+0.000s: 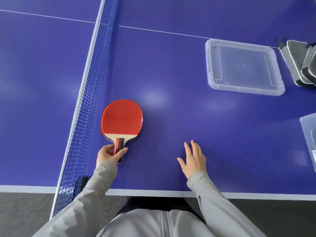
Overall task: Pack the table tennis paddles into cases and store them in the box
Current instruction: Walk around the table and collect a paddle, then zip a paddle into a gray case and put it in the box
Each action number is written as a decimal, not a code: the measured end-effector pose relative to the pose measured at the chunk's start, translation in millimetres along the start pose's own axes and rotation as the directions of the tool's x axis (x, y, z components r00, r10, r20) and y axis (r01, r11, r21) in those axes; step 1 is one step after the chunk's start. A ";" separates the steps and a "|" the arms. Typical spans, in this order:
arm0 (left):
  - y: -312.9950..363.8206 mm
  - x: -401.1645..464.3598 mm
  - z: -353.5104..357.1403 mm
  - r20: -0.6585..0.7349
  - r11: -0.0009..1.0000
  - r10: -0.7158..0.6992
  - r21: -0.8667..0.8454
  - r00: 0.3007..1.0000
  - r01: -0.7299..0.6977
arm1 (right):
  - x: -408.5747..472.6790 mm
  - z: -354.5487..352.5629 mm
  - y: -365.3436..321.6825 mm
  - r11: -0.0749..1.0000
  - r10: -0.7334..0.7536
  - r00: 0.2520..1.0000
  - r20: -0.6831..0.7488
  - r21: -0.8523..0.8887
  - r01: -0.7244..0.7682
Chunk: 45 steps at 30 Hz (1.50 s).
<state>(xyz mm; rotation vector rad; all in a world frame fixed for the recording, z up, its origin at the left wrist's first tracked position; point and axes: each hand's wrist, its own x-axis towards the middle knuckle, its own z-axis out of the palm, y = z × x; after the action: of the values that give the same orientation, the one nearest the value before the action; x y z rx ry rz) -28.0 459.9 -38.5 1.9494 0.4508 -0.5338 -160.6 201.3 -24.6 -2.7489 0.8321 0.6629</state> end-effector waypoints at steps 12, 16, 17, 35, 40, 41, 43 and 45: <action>5.9 -7.8 1.9 -0.042 0.981 0.059 0.190 0.997 -0.050 | -3.0 3.9 -1.5 0.999 -0.002 1.000 0.003 -0.044 0.002; 7.1 -12.3 -1.1 -0.002 0.976 0.061 0.211 0.998 -0.059 | -4.9 1.7 -2.3 0.998 -0.007 1.000 0.016 -0.057 0.008; 7.4 -15.4 -2.5 -0.006 0.973 0.070 0.220 0.998 -0.067 | -5.7 1.2 -2.0 0.998 -0.011 1.000 0.018 -0.064 0.012; 38.1 -94.3 106.3 0.648 0.046 0.385 0.698 0.657 -0.715 | -58.7 -21.4 72.5 0.974 0.191 0.977 -0.090 0.143 -0.177; 64.6 -126.9 166.6 0.719 -0.093 0.392 0.652 0.574 -0.752 | -81.2 -27.5 134.0 0.945 0.276 0.948 -0.159 0.225 -0.238; 68.0 -136.1 179.4 0.725 -0.116 0.398 0.647 0.562 -0.753 | -86.9 -28.4 148.4 0.937 0.292 0.941 -0.170 0.246 -0.246; 74.5 -159.0 208.2 0.737 -0.148 0.404 0.637 0.542 -0.757 | -99.9 -30.4 181.4 0.924 0.319 0.927 -0.199 0.281 -0.257; 80.8 -186.3 238.3 0.746 -0.162 0.415 0.624 0.521 -0.765 | -115.2 -32.0 218.3 0.913 0.344 0.911 -0.228 0.309 -0.268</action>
<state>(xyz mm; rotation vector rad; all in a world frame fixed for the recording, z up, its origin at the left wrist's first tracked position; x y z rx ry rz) -180.2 195.8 33.1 2.8060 -1.5032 -0.4234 -357.9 66.9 45.9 -2.5107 1.3326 0.1827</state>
